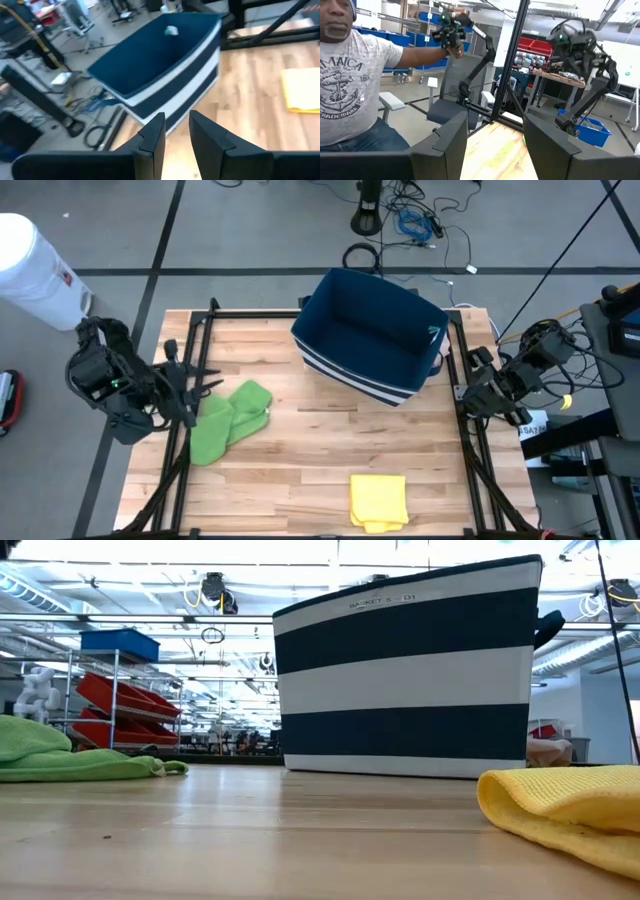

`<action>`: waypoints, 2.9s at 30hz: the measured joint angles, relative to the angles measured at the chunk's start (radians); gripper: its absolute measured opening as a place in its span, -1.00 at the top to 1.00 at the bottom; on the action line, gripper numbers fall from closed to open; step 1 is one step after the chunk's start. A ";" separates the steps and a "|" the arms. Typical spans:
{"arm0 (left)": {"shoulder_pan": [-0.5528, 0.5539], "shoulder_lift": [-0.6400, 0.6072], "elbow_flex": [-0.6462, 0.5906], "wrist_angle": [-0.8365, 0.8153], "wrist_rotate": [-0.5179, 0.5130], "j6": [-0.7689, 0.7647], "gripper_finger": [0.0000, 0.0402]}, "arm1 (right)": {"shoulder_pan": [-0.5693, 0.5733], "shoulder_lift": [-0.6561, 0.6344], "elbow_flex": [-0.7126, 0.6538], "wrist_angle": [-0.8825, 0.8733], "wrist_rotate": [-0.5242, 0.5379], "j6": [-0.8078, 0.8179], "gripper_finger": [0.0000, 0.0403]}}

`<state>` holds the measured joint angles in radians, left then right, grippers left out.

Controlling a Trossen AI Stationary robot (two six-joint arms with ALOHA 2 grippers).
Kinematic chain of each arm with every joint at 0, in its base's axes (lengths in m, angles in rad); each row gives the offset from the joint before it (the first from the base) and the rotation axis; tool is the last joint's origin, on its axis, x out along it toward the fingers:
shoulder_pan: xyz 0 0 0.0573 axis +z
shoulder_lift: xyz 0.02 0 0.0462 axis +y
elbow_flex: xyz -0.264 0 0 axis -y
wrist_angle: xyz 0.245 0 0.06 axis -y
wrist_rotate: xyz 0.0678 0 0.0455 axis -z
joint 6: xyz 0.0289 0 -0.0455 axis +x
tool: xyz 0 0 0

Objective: Fold towel
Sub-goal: Fold the yellow towel

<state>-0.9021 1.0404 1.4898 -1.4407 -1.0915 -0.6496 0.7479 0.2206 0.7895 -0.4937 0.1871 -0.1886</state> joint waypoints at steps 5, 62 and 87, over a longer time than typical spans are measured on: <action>-0.044 -0.107 -0.215 0.256 0.001 0.139 0.53 | 0.000 0.022 0.000 0.028 0.000 0.004 0.12; 0.810 -0.786 -1.482 1.653 0.999 0.604 0.53 | -0.002 0.006 -0.531 0.618 0.281 0.021 0.12; 0.977 -0.420 -1.482 1.955 1.109 0.578 0.53 | -0.002 0.628 -0.581 0.908 -0.036 0.323 0.26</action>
<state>0.0753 0.6205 0.0078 0.5147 0.0170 -0.0712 0.7456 0.8488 0.2085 0.4144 0.1508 0.1346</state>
